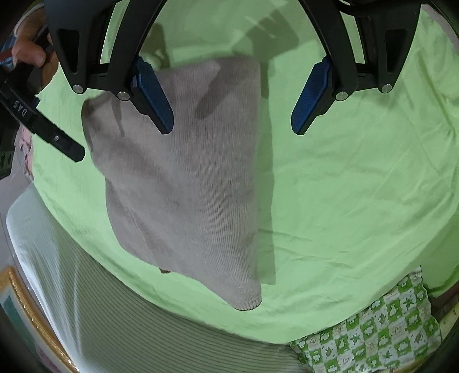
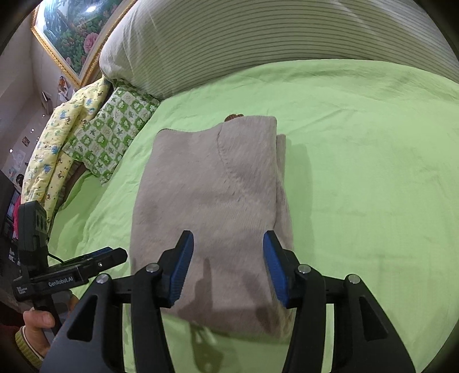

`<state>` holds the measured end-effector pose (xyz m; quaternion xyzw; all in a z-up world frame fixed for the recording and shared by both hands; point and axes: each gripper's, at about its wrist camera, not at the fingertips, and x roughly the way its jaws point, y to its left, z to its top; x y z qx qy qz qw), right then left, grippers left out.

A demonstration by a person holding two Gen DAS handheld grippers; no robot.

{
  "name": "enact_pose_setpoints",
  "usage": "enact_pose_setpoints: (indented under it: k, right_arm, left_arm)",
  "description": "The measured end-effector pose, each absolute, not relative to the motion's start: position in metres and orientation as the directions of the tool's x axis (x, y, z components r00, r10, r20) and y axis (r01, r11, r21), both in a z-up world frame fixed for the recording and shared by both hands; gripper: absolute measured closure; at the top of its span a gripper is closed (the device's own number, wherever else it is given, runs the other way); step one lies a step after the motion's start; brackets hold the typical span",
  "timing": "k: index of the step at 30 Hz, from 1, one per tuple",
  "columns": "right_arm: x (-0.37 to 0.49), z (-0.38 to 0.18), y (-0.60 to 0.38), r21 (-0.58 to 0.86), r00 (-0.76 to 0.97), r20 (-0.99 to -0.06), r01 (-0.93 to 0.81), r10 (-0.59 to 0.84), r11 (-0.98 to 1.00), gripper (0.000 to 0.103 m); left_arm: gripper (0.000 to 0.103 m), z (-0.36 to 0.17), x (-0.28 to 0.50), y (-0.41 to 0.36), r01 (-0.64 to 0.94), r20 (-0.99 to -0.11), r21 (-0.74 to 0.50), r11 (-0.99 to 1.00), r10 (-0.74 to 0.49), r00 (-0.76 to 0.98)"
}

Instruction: Fold small clothes

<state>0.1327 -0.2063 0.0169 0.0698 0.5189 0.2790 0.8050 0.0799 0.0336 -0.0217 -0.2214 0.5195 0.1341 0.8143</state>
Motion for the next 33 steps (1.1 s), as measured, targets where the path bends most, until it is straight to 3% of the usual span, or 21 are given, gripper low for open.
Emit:
enact_pose_setpoints:
  k: [7, 18, 33]
  right_arm:
    - [0.100, 0.028, -0.207, 0.391, 0.326, -0.788, -0.390, 0.523, 0.833, 0.040]
    - [0.052, 0.035, -0.216, 0.337, 0.381, -0.780, -0.413, 0.497, 0.846, 0.026]
    - [0.021, 0.054, -0.215, 0.215, 0.490, -0.730, -0.496, 0.476, 0.841, 0.015]
  left_arm:
    - [0.018, -0.014, 0.053, 0.022, -0.443, -0.908, -0.175, 0.879, 0.031, 0.418]
    - [0.017, 0.006, 0.013, 0.008, -0.442, -0.853, -0.015, 0.897, 0.219, 0.474]
    - [0.016, 0.034, -0.008, -0.016, -0.341, -0.782, 0.038, 0.939, 0.240, 0.575]
